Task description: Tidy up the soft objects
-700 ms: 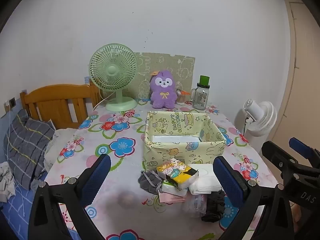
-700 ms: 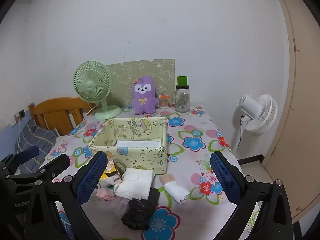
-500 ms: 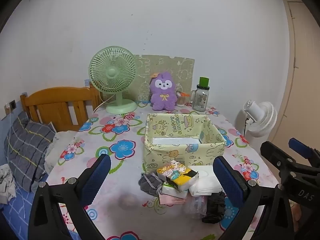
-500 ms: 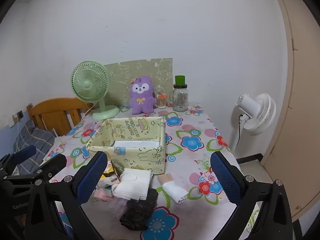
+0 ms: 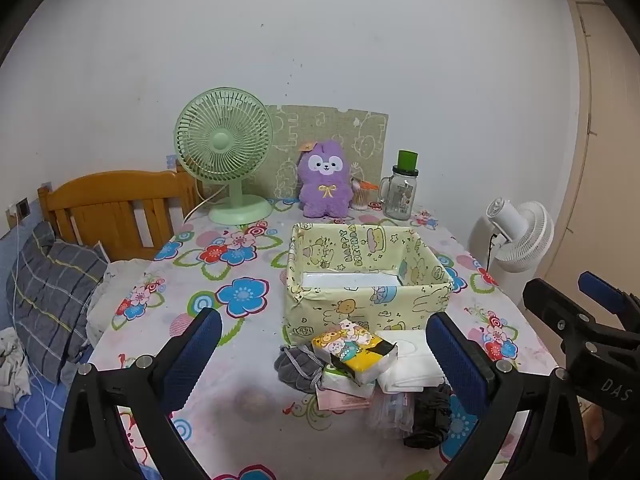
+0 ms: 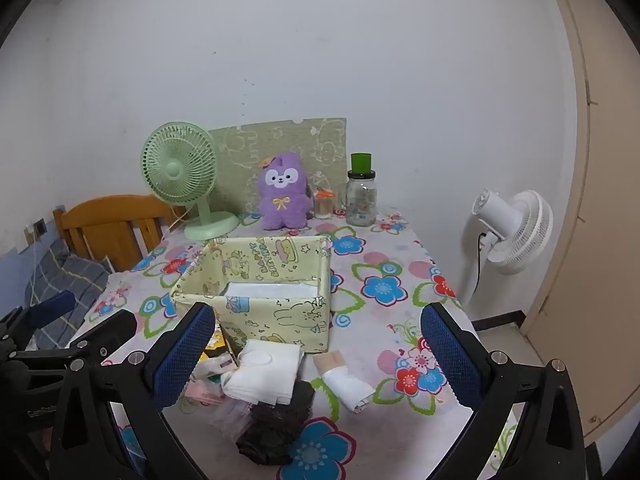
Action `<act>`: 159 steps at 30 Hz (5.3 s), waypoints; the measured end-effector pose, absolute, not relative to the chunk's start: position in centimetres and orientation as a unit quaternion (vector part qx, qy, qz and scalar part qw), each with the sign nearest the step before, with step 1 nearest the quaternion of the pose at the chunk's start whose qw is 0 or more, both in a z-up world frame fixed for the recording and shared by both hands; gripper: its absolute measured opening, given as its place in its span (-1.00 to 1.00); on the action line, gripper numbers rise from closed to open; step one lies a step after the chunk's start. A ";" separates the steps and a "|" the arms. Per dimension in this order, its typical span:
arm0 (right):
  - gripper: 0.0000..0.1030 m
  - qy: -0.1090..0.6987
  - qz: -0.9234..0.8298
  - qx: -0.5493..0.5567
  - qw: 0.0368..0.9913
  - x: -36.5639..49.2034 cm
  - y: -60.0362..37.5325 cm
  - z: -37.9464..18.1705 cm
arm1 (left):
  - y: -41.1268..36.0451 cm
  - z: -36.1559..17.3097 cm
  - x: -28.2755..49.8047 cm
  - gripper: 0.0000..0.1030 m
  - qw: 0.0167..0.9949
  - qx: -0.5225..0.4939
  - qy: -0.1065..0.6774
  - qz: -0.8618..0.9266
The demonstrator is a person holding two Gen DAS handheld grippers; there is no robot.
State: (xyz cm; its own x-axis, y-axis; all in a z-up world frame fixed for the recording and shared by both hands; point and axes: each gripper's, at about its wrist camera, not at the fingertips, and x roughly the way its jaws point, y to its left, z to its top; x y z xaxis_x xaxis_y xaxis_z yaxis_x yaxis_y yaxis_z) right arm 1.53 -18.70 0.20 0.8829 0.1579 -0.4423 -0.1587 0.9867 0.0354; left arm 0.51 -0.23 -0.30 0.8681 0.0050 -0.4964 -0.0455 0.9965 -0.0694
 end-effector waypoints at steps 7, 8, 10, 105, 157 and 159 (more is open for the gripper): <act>0.99 0.229 0.083 0.000 0.970 1.6 -18.8 0.1 | -0.3 -0.6 0.5 0.99 0.965 -0.039 0.258 0.015; 0.99 0.230 0.083 0.000 0.970 1.6 -18.7 0.1 | -0.4 -0.6 0.5 0.99 0.966 -0.039 0.257 0.014; 0.99 0.229 0.084 0.000 0.970 1.5 -18.7 0.0 | -0.4 -0.6 0.6 0.99 0.965 -0.039 0.258 0.013; 0.92 0.302 0.117 0.002 0.946 6.5 -17.1 -5.8 | -1.8 -7.0 5.7 0.98 0.941 -0.037 0.335 -0.015; 0.88 0.407 0.126 0.009 0.904 11.7 -13.6 -10.7 | -1.4 -10.4 8.2 0.67 0.930 -0.008 0.365 -0.042; 0.86 0.413 0.123 0.004 0.902 12.0 -13.3 -11.0 | -1.4 -10.7 8.3 0.67 0.929 -0.005 0.368 -0.042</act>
